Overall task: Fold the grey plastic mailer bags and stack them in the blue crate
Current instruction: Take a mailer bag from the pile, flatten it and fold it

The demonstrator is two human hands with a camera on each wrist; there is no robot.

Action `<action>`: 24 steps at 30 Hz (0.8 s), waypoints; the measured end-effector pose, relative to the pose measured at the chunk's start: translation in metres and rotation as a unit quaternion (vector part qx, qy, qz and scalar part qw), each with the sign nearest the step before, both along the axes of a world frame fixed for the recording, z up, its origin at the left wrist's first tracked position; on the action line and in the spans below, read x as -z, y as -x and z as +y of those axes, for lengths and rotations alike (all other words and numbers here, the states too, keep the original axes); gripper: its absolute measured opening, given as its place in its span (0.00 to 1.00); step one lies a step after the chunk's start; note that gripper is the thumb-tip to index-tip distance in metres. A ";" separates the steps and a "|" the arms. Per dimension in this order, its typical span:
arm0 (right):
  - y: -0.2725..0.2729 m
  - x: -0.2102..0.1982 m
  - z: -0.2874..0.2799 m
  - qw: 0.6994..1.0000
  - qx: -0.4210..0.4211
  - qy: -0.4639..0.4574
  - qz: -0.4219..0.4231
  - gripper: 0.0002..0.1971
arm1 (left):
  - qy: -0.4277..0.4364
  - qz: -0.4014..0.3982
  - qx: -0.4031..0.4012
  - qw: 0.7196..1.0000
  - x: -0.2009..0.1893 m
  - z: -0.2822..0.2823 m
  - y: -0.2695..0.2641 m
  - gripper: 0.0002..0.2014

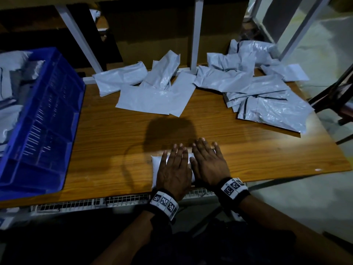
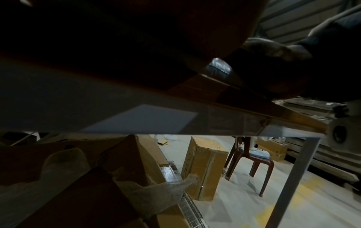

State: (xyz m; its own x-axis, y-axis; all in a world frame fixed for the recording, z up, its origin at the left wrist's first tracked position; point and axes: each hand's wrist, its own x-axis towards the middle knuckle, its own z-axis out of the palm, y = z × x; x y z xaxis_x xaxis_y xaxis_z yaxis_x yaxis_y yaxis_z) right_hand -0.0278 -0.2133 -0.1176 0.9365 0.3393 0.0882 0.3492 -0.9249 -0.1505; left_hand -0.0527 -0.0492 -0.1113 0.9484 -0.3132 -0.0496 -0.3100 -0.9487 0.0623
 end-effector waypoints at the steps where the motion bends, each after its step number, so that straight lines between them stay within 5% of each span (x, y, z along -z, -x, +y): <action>1: 0.000 0.000 0.000 1.000 0.000 0.000 0.002 0.32 | 0.000 0.003 -0.001 1.000 0.000 0.000 0.000 0.34; 24: -0.002 0.006 0.000 1.000 -0.006 0.014 0.021 0.32 | -0.014 0.023 -0.013 1.000 0.003 -0.001 -0.003 0.33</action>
